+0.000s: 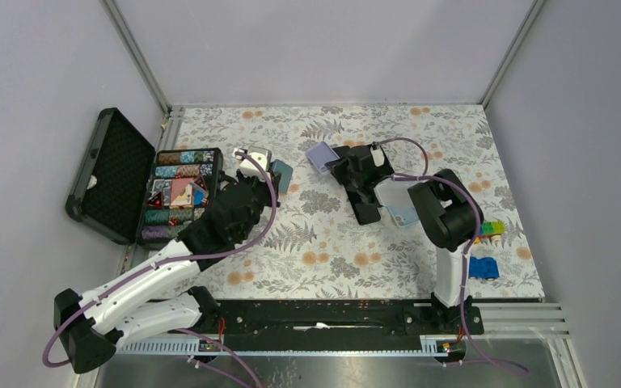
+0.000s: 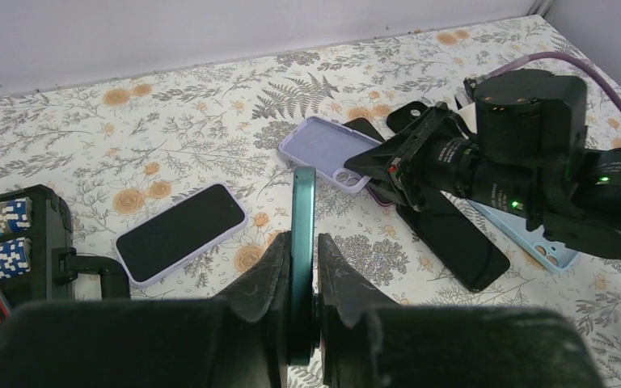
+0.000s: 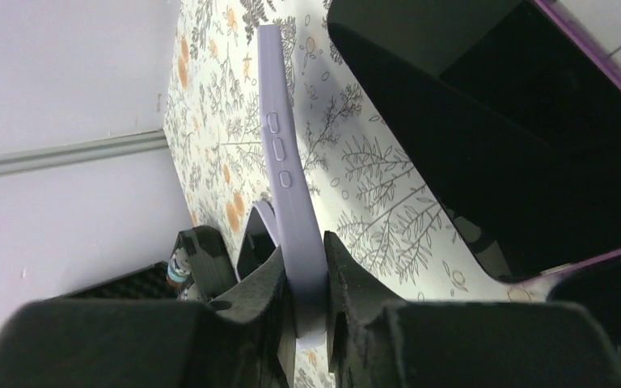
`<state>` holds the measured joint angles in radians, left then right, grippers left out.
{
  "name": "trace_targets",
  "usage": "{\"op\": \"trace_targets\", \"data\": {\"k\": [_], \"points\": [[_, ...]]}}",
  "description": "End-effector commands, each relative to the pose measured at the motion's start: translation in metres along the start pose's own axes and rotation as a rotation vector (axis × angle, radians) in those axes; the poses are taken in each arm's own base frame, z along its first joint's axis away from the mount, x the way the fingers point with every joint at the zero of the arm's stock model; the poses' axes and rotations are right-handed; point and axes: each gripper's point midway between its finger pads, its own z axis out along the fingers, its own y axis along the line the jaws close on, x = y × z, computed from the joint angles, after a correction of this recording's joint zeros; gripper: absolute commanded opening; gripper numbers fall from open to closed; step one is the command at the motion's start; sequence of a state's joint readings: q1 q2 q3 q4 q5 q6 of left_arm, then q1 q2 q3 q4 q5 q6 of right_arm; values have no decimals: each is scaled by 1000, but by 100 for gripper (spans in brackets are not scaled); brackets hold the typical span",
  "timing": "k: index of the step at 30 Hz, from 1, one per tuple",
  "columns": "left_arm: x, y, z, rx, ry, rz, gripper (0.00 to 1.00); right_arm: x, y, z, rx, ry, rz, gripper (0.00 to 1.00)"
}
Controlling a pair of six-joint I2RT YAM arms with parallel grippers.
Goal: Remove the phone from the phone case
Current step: Place the phone case at the center of the board.
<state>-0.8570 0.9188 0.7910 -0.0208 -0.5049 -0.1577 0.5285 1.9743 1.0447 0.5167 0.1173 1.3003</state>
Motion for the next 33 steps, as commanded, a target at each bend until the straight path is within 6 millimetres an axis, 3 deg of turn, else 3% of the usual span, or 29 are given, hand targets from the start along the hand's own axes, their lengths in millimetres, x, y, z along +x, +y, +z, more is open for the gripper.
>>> {"op": "trace_targets", "data": {"k": [1,7,12,15,19,24,27,33], "points": [[-30,4,0,-13,-119,-48,0,4,3,15,21,-45,41,7],[-20,9,-1,-24,-106,-61,0,14,-16,13,86,-61,61,24],[-15,11,-2,-30,-99,-62,0,16,-16,4,89,-66,19,49],[-14,8,-2,-7,-102,-47,0,30,-13,-8,74,-30,-18,60],[-11,2,2,25,-107,-31,0,41,-14,-29,23,20,-9,64],[-4,-10,11,71,-109,-17,0,43,-8,-56,-17,71,-125,66],[1,-20,16,123,-101,21,0,32,-17,-79,-7,38,-180,67],[33,-75,25,458,-69,319,0,-11,-37,-129,17,-45,-271,67]]}}
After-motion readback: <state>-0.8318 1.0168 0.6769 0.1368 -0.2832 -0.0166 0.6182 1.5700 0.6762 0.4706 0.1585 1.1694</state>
